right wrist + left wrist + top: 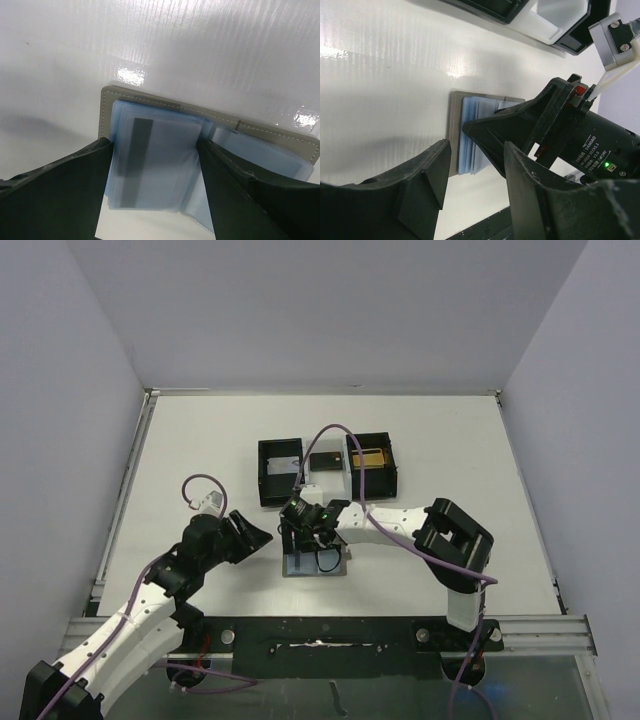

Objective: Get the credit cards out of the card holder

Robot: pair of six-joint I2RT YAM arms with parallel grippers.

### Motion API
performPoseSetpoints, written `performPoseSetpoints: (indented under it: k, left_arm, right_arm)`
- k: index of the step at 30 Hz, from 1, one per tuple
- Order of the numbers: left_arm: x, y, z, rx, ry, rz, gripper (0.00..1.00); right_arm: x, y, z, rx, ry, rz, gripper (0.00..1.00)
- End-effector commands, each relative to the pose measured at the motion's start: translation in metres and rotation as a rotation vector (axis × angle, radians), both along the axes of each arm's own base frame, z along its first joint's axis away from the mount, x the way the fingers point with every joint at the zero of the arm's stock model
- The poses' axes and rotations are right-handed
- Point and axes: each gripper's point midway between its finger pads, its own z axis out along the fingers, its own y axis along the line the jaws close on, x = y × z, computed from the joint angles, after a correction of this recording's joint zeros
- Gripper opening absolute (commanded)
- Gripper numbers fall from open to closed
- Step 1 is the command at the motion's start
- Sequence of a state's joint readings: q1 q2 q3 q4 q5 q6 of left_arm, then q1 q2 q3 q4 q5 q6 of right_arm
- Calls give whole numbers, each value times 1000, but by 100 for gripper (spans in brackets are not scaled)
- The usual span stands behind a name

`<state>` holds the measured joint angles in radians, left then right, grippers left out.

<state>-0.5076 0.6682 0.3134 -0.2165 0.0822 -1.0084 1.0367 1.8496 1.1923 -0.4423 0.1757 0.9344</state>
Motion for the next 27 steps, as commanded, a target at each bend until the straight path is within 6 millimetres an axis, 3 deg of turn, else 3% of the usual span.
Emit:
performPoseSetpoints:
  k: [1,15,27]
  left_arm:
    - [10,4,20,-6,-42,42,46]
    - [12,-12,21,-39,-53,-30,46]
    - [9,-25,14,-63,-27,-100,46]
  right_arm:
    - [0,-19,-13,-136,-13,-23,72]
    - [-5,-7,-2,119,36,5,63]
    - [-4,-17,-12,78,59,-19,70]
